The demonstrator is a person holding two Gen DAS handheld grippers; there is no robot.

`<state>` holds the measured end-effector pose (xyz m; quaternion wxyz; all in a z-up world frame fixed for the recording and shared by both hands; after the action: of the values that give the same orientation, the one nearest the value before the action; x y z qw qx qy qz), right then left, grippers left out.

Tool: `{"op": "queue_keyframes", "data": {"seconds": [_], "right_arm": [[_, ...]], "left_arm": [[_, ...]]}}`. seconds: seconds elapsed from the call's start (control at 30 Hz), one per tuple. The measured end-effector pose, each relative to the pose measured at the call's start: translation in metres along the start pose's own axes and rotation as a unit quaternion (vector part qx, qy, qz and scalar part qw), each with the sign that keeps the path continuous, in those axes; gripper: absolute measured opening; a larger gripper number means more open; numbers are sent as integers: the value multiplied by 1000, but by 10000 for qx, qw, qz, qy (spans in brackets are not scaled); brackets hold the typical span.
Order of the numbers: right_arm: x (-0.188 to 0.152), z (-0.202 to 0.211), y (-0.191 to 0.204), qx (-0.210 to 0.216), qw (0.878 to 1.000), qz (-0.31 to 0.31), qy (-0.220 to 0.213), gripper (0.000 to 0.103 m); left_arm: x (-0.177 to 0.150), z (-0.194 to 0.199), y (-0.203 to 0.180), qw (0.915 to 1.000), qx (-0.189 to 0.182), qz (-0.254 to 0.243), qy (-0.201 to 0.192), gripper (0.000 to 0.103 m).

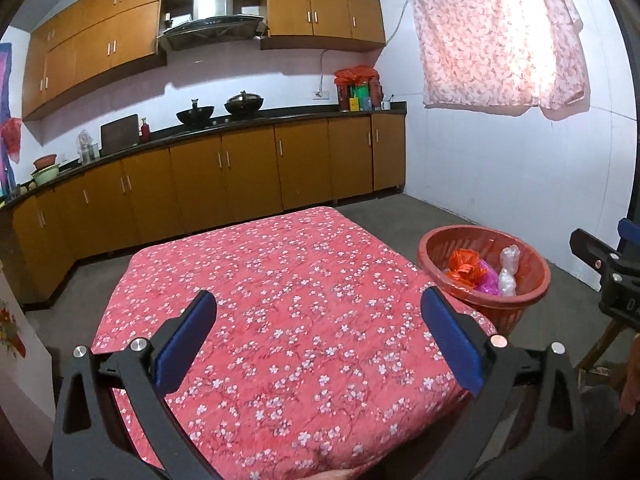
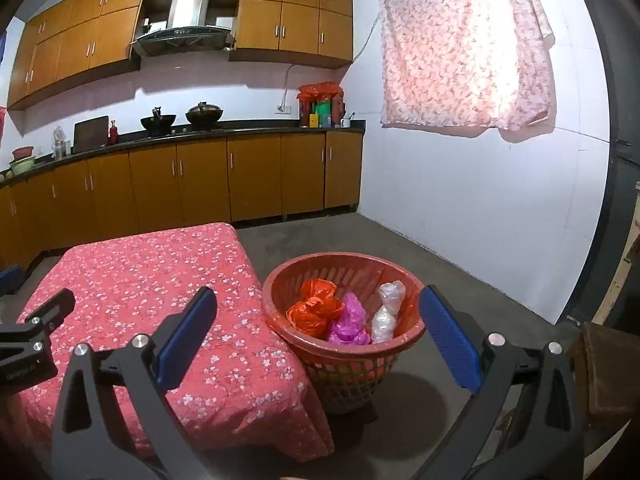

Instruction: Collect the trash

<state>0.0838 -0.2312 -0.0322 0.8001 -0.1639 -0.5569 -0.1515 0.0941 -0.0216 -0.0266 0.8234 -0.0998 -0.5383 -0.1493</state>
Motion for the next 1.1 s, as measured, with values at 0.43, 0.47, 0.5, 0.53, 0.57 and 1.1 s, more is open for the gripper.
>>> {"op": "queue_keyframes", "data": {"seconds": [0.43, 0.47, 0.5, 0.53, 0.57, 1.1], "right_arm": [[-13, 8, 3, 5, 9999, -5, 106, 99], [-12, 8, 3, 8, 9999, -6, 102, 99], [-11, 8, 3, 6, 10000, 1, 94, 99], [-11, 8, 3, 2, 10000, 10, 94, 99], [-12, 8, 3, 0, 10000, 10, 97, 99], [-11, 8, 3, -10, 9999, -57, 89, 99]], "left_arm": [[-2, 7, 1, 9998, 8, 142, -116, 101], [-2, 7, 2, 9998, 0, 162, -113, 101], [-3, 7, 2, 9998, -4, 181, -106, 101], [-3, 7, 3, 9998, -12, 200, -98, 101], [-4, 7, 3, 9997, -17, 214, -90, 101], [-5, 8, 5, 9997, -26, 239, -76, 101]]}}
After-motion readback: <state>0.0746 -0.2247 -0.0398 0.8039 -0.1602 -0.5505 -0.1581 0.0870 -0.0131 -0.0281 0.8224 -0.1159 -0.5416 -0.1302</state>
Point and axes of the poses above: each gripper's, at about its wrist camera, not at the fingertips, and z roughly against the way its jaws point, y to its left, x to its top, the point moved 7 cm from there along -z, roughly the way its jaws point, and after that the axes turned 12 degrees about -x, right-handed, at the moved point
